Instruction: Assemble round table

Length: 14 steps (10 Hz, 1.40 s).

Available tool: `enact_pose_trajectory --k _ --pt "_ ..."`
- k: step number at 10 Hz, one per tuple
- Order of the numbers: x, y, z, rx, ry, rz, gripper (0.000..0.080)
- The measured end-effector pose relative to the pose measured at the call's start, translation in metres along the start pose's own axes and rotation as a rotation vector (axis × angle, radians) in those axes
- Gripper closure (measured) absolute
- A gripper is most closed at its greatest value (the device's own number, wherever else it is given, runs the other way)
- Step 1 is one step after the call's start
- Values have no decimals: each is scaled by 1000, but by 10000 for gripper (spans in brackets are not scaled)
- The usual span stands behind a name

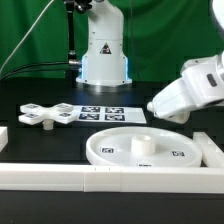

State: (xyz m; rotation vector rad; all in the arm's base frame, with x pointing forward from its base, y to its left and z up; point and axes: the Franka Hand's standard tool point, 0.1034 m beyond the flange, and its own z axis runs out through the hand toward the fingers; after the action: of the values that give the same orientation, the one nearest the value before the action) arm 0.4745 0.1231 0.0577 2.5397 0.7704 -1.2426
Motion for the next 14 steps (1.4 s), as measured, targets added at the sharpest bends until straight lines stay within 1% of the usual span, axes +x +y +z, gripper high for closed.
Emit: enact_pose_trajectory --k 1,2,4,6,7,8,9,10,11,12,13,14 --pt "-11 3 -10 3 -17 -19 392" --pt "-16 8 -16 8 -26 -30 392" --pt "-11 10 -19 2 13 -33 390" --pt "-8 10 -19 1 25 -33 390" --pt "-2 16 -25 -7 101 -19 390" --pt "-9 26 -26 -6 148 38 390" --pt "-21 33 -28 3 179 106 390" --pt "-26 36 -33 18 196 144 390" --pt "-25 43 -44 9 261 144 390" --pt "-23 46 -53 -5 336 132 390" --pt "-19 46 -54 -19 434 133 390" --pt "-19 46 -52 -26 497 134 390"
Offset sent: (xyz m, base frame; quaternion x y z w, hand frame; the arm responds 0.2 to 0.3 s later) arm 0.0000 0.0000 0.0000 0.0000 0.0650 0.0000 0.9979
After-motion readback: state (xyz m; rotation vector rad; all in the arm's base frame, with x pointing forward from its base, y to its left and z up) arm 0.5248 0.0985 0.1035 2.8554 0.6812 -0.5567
